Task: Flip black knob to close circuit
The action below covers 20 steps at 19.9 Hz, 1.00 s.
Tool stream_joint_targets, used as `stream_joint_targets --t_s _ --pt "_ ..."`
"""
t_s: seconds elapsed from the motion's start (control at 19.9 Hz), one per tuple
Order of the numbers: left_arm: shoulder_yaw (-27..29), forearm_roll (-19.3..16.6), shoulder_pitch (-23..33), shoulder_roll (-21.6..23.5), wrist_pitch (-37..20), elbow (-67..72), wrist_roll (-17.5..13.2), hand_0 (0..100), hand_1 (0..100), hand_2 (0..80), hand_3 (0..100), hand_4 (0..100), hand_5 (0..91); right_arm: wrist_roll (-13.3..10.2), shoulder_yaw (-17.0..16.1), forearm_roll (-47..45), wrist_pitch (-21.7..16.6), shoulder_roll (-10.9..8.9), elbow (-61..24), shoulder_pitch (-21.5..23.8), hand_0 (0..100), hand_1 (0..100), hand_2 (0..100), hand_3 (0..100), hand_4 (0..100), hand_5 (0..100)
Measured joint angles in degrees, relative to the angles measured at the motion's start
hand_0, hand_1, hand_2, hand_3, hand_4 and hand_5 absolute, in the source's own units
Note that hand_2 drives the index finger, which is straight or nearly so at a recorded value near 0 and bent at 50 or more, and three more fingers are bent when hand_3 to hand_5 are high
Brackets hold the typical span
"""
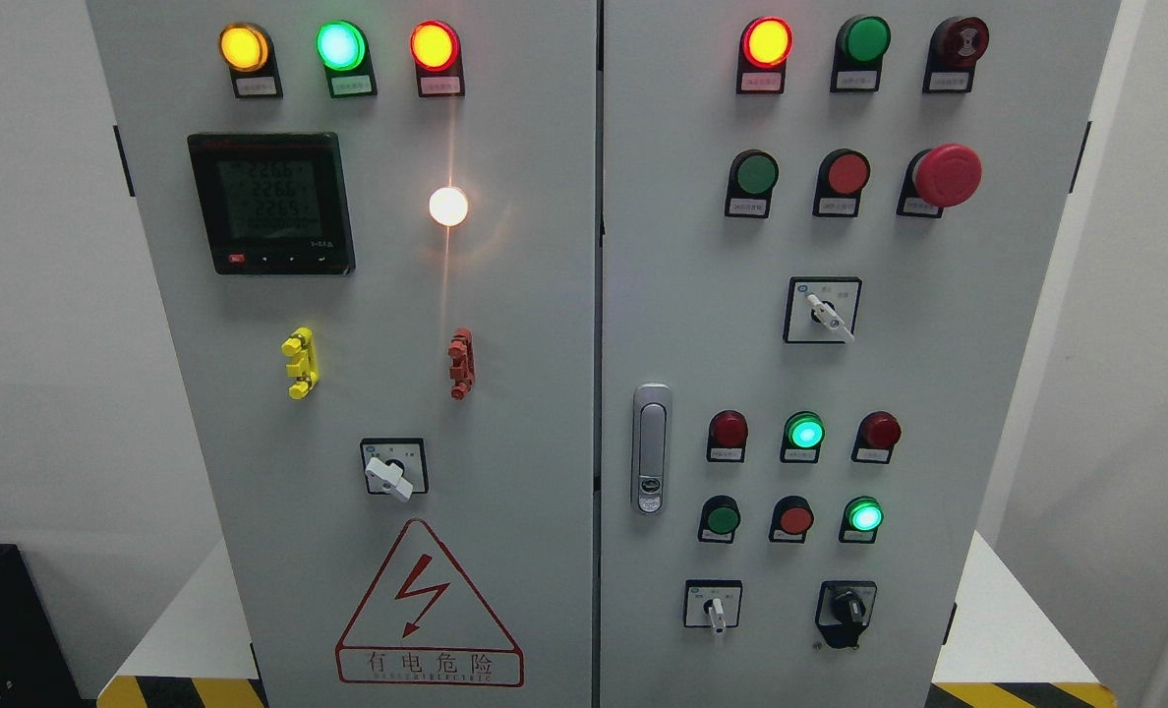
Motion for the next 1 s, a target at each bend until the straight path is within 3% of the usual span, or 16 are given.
stream_joint_targets --t_s 0.4,0.8,1.0 --pt "0.00 0.00 0.00 0.00 0.00 0.00 -0.01 12 56 0.0 0 0 0.0 6.14 -0.90 3.11 0.21 0.85 -6.69 -3.33 0 0 89 100 94 95" --pt "0.00 0.00 0.00 0.00 0.00 -0.01 0.00 12 56 0.0 0 0 0.0 9.41 -2.26 7.27 0.70 1.74 -10.73 -6.81 0 0 89 100 96 98" --pt "0.00 0.00 0.00 0.00 0.00 -0.01 0.00 12 56 0.0 0 0 0.0 9.89 -2.73 8.84 0.80 2.00 -11.94 -9.16 0 0 91 100 97 99"
